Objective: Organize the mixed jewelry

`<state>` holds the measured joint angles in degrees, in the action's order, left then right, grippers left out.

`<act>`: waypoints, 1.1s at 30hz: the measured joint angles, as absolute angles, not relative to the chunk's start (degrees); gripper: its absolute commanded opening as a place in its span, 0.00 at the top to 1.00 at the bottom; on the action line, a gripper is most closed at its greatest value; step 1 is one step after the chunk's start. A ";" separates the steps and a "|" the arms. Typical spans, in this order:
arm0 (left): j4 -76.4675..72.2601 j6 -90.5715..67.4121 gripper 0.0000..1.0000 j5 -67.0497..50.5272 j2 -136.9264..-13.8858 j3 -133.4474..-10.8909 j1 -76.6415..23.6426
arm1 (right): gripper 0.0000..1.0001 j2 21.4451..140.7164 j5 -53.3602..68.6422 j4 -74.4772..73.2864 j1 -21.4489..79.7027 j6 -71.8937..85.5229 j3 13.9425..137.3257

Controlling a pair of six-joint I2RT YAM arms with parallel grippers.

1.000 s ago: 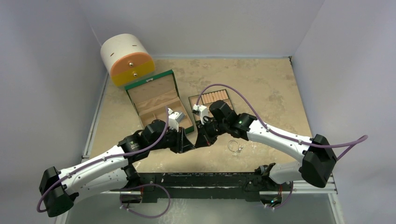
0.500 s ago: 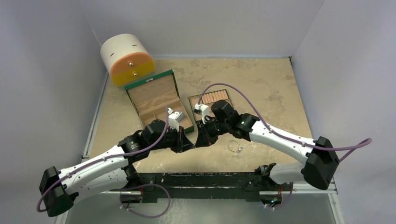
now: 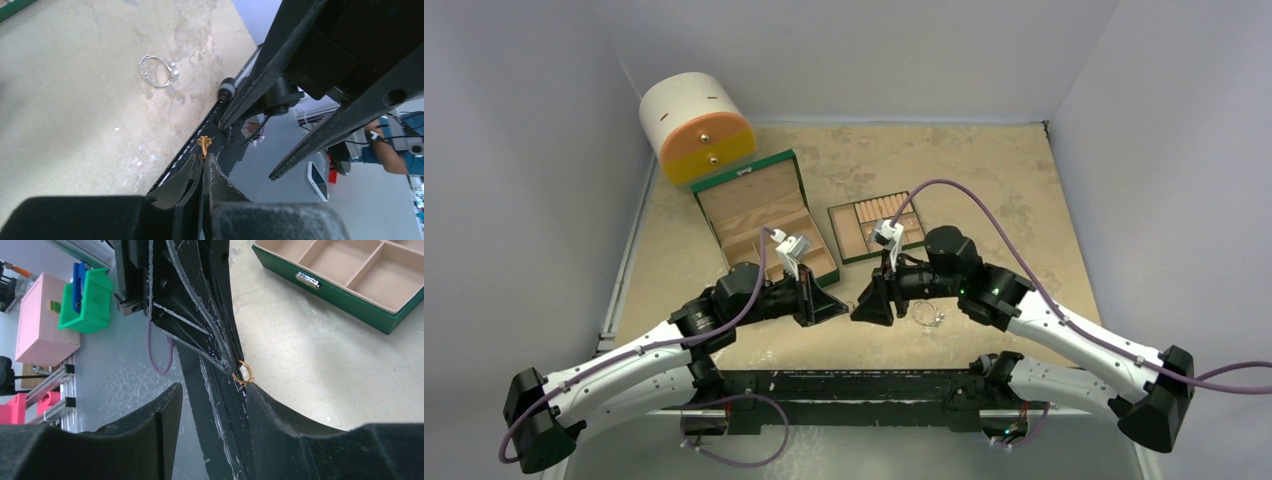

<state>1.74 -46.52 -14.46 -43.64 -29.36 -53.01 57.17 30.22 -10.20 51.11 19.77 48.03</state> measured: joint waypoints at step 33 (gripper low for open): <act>-25.74 -54.96 1.00 -20.84 -36.60 -25.36 -53.01 | 0.45 43.92 28.01 26.55 51.11 44.64 34.24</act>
<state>-25.74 -54.96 -20.84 -36.60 -25.36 -53.01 43.92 28.01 26.55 51.11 44.64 34.24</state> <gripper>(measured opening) 0.011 0.575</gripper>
